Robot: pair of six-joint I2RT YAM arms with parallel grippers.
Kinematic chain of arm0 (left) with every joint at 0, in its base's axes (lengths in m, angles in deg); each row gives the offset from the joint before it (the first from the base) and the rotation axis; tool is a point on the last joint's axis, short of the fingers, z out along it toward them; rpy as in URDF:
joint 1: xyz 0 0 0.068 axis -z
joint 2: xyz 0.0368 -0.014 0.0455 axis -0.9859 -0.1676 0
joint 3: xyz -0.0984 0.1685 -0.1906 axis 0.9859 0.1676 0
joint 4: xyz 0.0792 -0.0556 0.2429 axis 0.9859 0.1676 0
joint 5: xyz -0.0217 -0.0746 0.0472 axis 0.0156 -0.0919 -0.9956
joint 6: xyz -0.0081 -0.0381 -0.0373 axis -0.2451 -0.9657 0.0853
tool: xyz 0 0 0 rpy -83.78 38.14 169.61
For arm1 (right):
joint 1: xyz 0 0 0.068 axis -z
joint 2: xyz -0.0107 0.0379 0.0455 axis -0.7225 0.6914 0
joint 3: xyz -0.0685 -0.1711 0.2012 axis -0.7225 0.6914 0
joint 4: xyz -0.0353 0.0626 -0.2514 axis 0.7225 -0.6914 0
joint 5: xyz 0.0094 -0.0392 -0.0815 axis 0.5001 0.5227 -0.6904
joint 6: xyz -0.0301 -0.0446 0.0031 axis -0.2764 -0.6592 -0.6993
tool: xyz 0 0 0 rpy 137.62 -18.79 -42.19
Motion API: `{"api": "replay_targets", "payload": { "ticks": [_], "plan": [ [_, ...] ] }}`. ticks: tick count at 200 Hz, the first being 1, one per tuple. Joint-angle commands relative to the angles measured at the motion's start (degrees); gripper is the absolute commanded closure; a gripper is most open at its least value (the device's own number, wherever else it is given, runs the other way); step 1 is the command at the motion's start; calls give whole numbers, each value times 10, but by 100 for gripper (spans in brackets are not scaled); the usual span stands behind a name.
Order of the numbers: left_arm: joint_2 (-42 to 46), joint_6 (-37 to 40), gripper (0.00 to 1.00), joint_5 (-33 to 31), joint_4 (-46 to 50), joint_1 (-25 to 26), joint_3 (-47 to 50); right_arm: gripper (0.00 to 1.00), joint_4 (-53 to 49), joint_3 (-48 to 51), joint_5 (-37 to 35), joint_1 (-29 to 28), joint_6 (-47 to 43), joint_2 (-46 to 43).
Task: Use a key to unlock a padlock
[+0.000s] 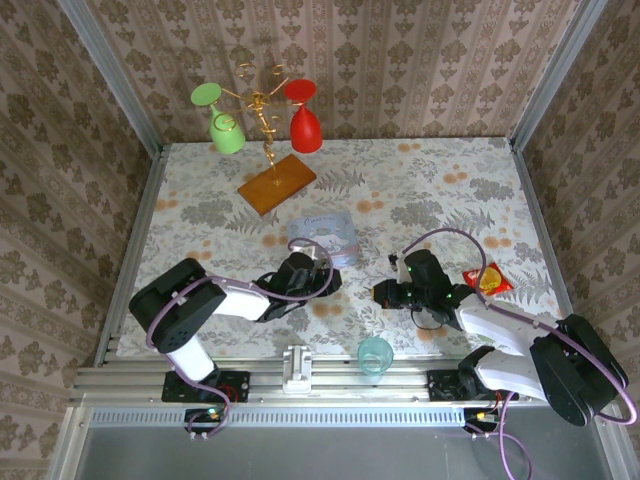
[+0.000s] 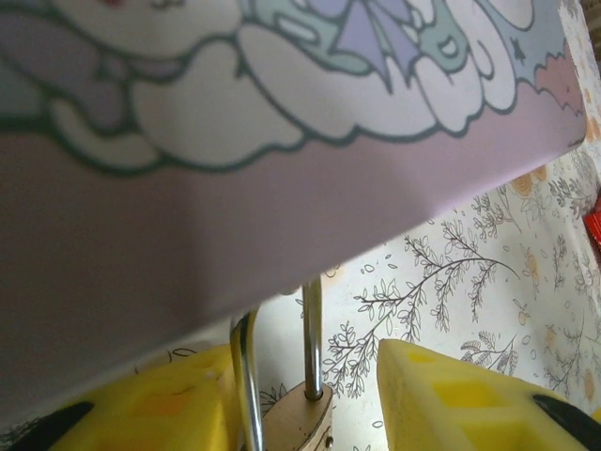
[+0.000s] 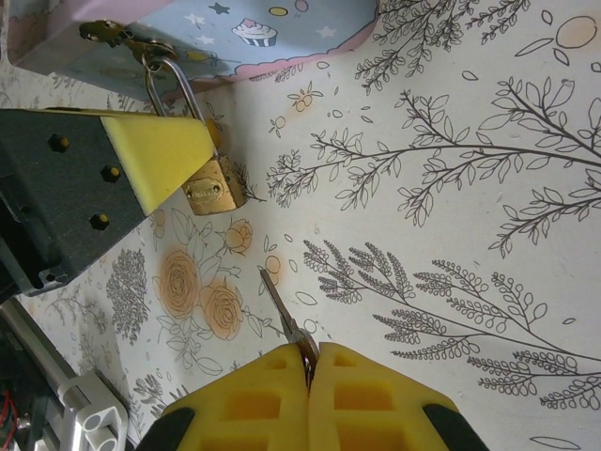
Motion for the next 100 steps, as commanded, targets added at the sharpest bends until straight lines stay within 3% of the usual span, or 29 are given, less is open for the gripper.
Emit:
{"api": "replay_targets", "payload": {
  "ticks": [1,25,43,71,89,100],
  "plan": [
    [-3,-23,61,-11,18,6,16,100,15,-3,0,4,8,8],
    [-5,-28,65,-12,10,6,17,100,34,-3,6,3,22,12],
    [-4,-30,78,-12,9,7,15,100,57,-3,14,-1,42,26],
    [-11,-32,79,-8,10,5,10,100,96,-1,31,-3,75,60],
    [-23,-37,94,-2,-1,3,9,100,114,0,33,-7,81,77],
    [-28,-41,95,3,-6,2,7,100,118,-1,31,-9,85,82]
  ]
}}
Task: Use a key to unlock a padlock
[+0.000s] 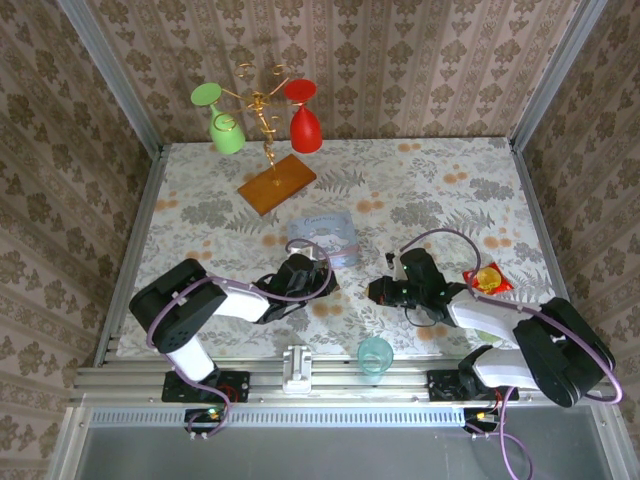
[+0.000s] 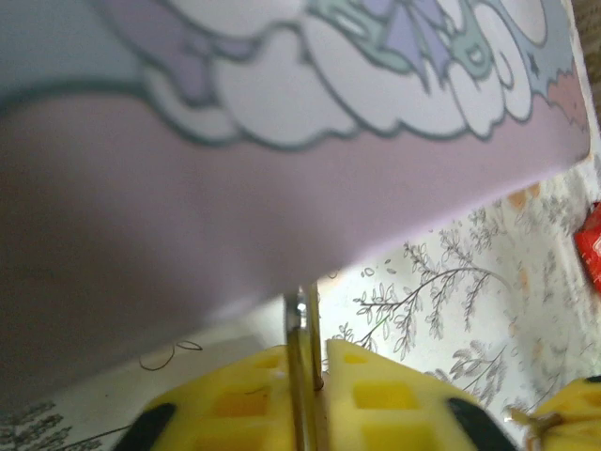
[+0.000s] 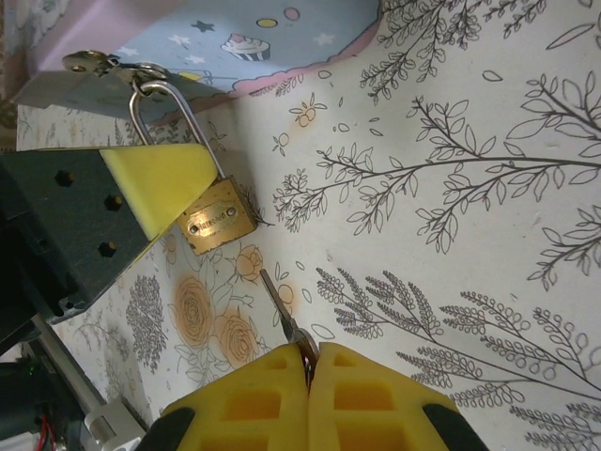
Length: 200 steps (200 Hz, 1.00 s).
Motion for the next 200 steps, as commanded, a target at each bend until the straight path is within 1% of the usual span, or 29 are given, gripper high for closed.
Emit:
{"api": "replay_targets", "payload": {
  "ticks": [1,22,27,61,103,110,151,170,179,200],
  "plan": [
    [-25,-8,95,9,14,-1,0,100,38,-1,12,-8,23,14],
    [-26,-13,97,10,15,-3,-2,100,39,-4,6,-15,32,18],
    [-26,-14,100,11,14,-3,-1,100,39,-4,5,-17,37,19],
    [-21,-41,100,19,1,-7,-2,100,53,-8,12,-19,90,39],
    [-20,-130,100,10,-99,-9,18,100,115,2,34,-19,138,56],
    [-19,-142,100,7,-113,-8,18,100,131,5,38,-19,146,74],
    [-20,-178,100,-20,-162,-8,33,100,143,5,60,-19,155,80],
    [-29,-200,100,-20,-200,-11,33,100,150,9,66,-18,159,75],
    [-33,-207,100,-18,-203,-10,28,100,152,9,70,-18,163,76],
    [-40,-222,100,-41,-225,-2,32,100,190,15,91,-17,186,88]
  ]
}}
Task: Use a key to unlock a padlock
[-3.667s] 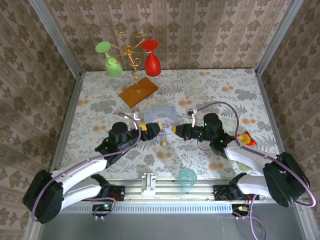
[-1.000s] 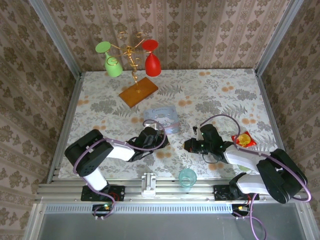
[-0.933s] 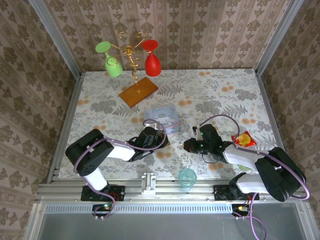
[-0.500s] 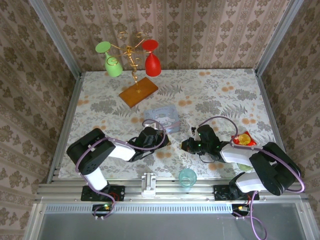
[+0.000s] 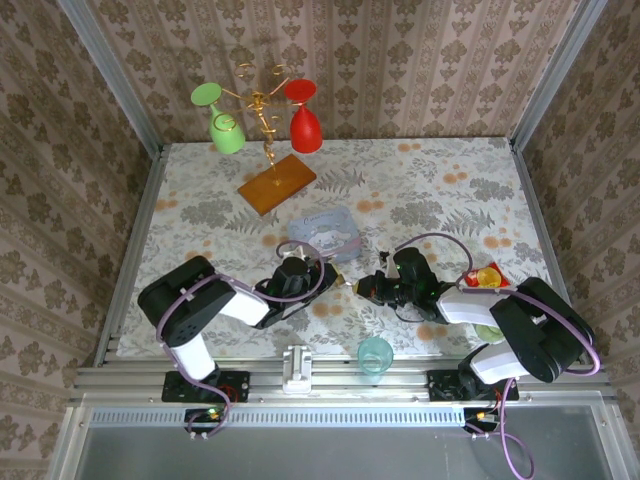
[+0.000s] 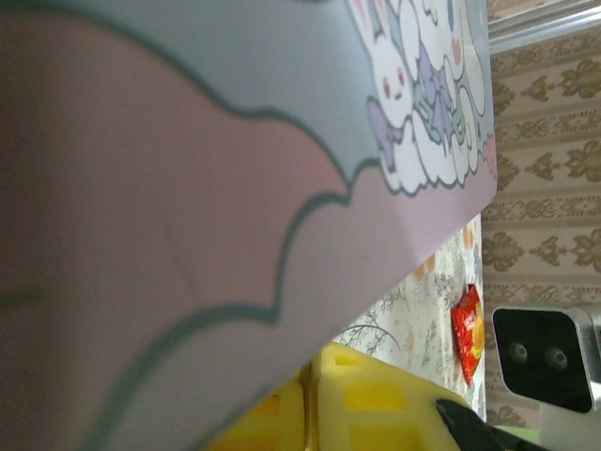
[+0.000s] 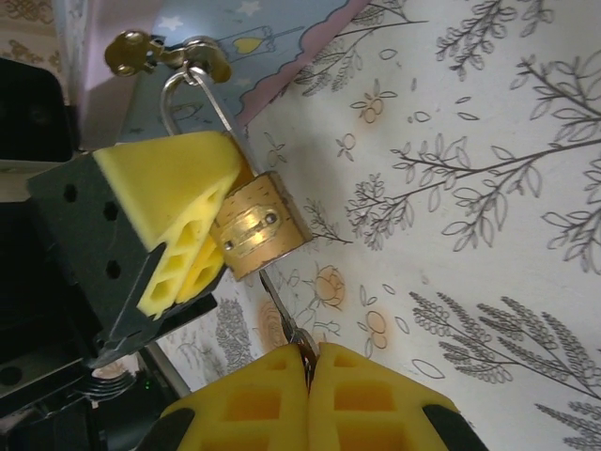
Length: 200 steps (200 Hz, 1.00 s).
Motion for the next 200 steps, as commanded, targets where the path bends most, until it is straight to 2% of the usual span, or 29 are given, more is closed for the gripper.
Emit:
{"api": "replay_targets", "payload": {
  "ticks": [1,36,72,94,124,151,200],
  "plan": [
    [-9,-37,100,-33,-67,2,0,100,50,13,34,-1,32,13],
    [-15,-53,100,-58,-96,3,3,100,146,38,59,11,83,45],
    [-33,-68,100,-72,-136,5,3,100,185,43,79,18,103,68],
    [-41,-74,100,-73,-145,6,2,100,254,59,87,30,146,89],
    [-56,-85,100,-85,-188,6,14,100,347,64,107,43,196,156],
    [-47,-78,100,-82,-175,8,8,100,482,73,113,51,251,245],
    [-55,-81,100,-81,-190,2,15,100,468,72,115,53,236,233]
  ]
}}
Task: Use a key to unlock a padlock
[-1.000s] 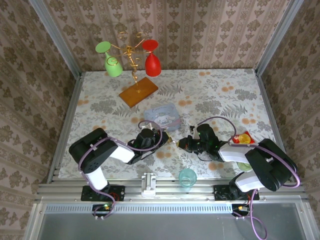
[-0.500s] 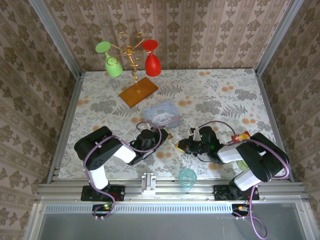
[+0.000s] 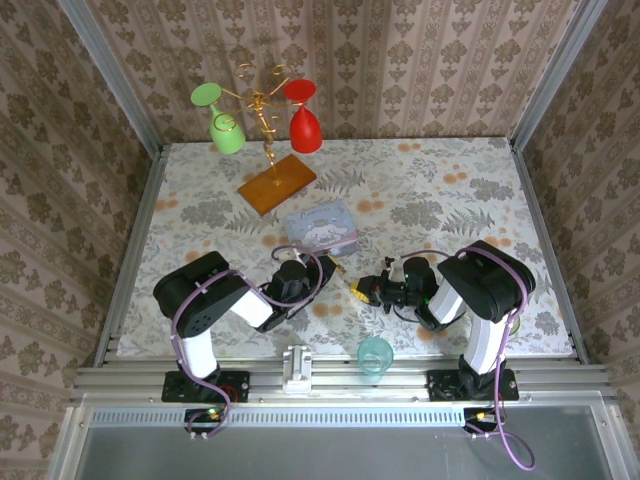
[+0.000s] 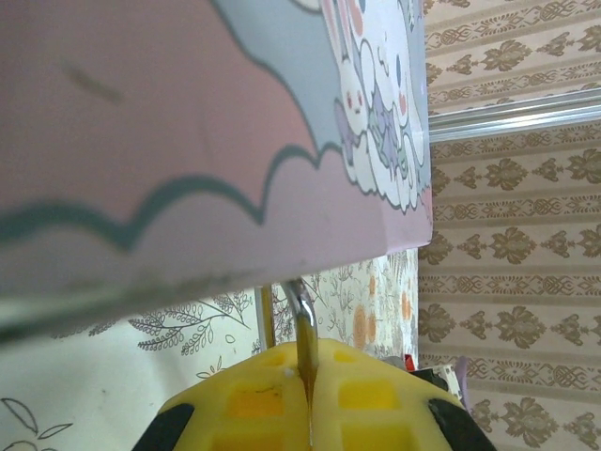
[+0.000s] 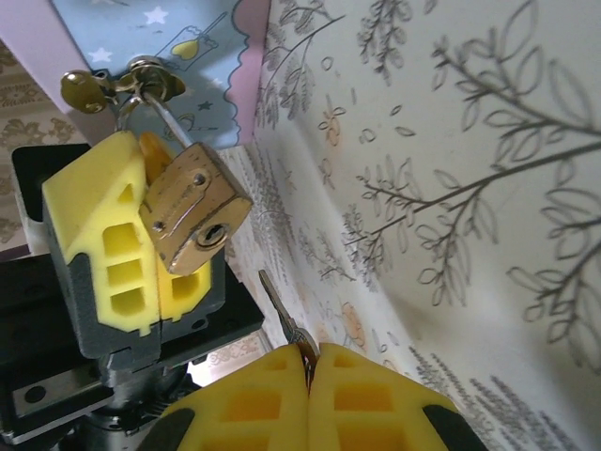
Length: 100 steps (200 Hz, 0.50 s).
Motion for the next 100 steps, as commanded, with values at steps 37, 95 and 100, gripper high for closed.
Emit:
{"api": "replay_targets", "payload": {
  "ticks": [37,95,100],
  "plan": [
    [-10,-11,100,-10,-53,-2,3,100,38,9,7,16,18,18],
    [-23,-16,100,-10,-66,3,4,100,37,-6,20,20,26,5],
    [-23,-16,100,-9,-66,3,2,100,38,-8,21,20,27,7]
  ]
}}
